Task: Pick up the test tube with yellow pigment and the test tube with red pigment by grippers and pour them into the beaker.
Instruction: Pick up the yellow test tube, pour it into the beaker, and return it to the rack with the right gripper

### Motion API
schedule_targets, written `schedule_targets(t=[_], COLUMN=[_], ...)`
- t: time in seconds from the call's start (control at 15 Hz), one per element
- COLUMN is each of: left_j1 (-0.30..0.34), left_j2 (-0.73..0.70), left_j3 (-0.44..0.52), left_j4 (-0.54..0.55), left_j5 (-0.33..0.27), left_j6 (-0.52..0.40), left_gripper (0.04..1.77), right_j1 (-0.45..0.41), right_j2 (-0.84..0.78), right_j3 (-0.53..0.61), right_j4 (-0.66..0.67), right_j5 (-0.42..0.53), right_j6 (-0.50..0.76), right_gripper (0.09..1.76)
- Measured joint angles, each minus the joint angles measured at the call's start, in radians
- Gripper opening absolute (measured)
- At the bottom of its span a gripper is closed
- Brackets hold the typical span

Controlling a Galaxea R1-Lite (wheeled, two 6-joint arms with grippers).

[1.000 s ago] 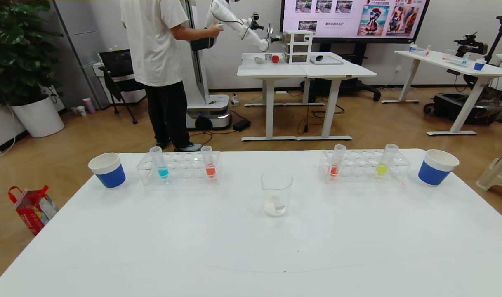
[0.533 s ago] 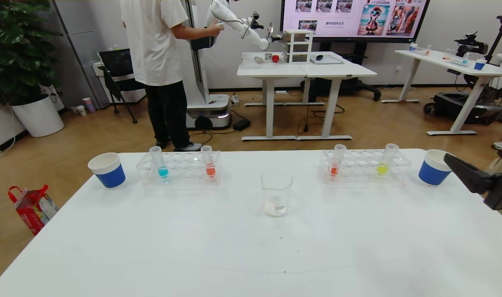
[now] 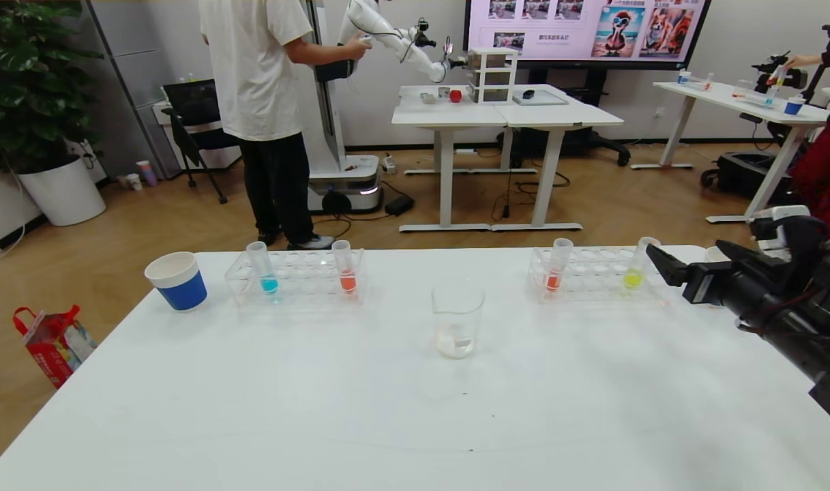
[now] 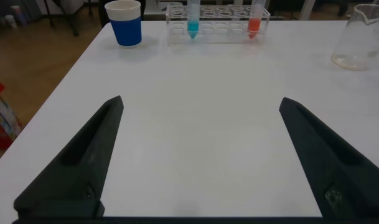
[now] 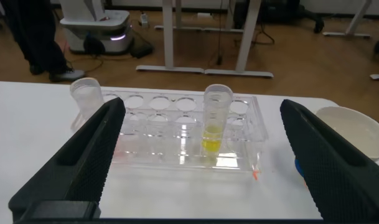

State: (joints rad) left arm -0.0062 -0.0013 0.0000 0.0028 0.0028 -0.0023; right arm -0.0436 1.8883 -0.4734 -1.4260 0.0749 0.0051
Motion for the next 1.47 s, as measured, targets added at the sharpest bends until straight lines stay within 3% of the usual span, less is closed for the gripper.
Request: schedule_targets(t=[0.27,0.93,1.33,1.4,1.47], left_j1=[0.000,0.000,0.000,0.000,0.000], left_j2=[0.000,0.000,0.000,0.000,0.000], left_j3=[0.000,0.000,0.000,0.000,0.000], left_j4=[0.000,0.000,0.000,0.000,0.000], left_j5=[0.000,0.000,0.000,0.000,0.000], left_j6=[0.000,0.000,0.000,0.000,0.000], left_gripper=[1.75,1.75,1.75,1.75,1.75], right_j1=[-0.011,-0.045,-0.048,-0.050,-0.053], right_j2=[0.204,0.498,0.541,0.541,0.541], right_j3=[-0.072,-0.482,-0.545,-0.546,-0.546], right_j4=[-0.131,-0.076,-0.077,-0.079,-0.080], right_j5=[0.046,0.046,0.047,0.046,0.045], right_j6=[0.003,0.008,0.007,0.007,0.008], right_gripper=[1.74,1.74,1.74,1.70,1.53])
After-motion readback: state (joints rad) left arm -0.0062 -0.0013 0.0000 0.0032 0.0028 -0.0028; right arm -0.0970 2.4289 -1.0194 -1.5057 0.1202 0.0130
